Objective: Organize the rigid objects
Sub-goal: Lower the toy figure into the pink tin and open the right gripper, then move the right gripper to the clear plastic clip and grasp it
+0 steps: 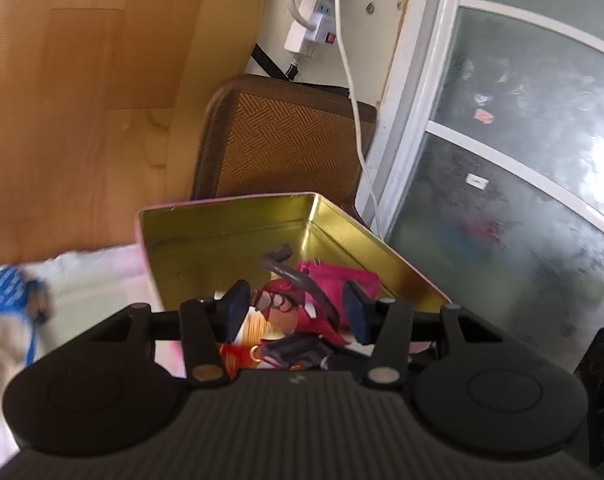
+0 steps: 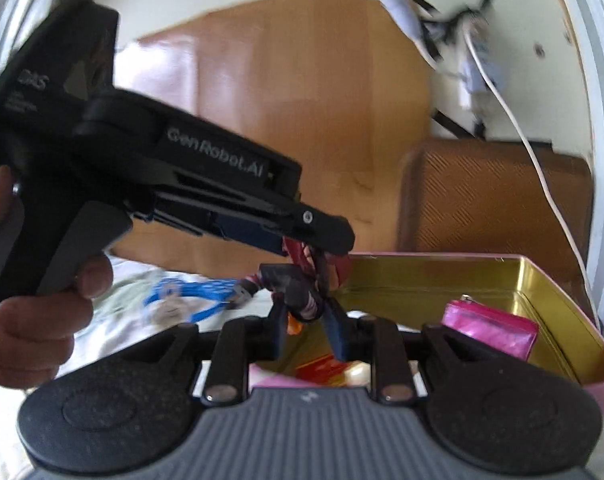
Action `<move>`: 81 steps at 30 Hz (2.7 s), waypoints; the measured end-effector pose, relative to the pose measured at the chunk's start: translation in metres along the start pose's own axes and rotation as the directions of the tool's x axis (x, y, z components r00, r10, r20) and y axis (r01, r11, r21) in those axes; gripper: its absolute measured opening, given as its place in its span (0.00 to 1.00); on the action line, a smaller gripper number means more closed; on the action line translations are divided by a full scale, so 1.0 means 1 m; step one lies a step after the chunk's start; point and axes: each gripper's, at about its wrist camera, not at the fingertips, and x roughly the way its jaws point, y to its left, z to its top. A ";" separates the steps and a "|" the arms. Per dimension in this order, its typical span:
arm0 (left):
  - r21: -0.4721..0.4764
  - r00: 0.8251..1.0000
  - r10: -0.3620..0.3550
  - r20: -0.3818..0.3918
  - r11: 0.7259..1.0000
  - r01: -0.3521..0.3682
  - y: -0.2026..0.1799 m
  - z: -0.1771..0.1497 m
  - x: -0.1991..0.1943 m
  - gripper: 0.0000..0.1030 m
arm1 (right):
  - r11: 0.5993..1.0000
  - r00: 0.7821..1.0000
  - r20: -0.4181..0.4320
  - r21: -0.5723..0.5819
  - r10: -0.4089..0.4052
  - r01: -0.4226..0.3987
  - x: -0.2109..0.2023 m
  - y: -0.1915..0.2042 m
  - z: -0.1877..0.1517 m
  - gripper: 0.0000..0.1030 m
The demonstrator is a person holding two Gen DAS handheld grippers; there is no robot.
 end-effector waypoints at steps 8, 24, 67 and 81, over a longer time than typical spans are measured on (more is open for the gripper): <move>-0.022 0.998 0.017 -0.060 1.000 -0.018 0.011 0.029 0.089 0.51 | 0.993 0.989 -0.113 0.061 -0.097 0.104 0.076 -0.053 0.012 0.21; -0.135 0.987 0.153 -0.045 0.978 -0.158 0.036 0.014 0.073 0.55 | 0.954 0.976 0.064 0.237 -0.207 0.186 0.058 -0.102 -0.001 0.32; -0.070 0.807 0.583 -0.096 0.804 -0.590 0.119 -0.131 -0.092 0.62 | 0.997 0.994 -0.102 0.068 0.038 -0.031 0.003 0.091 -0.038 0.35; -0.361 0.766 0.635 -0.103 0.693 -0.623 0.207 -0.148 -0.124 0.62 | 0.981 0.954 -0.253 -0.063 0.162 -0.183 0.145 0.157 -0.005 0.37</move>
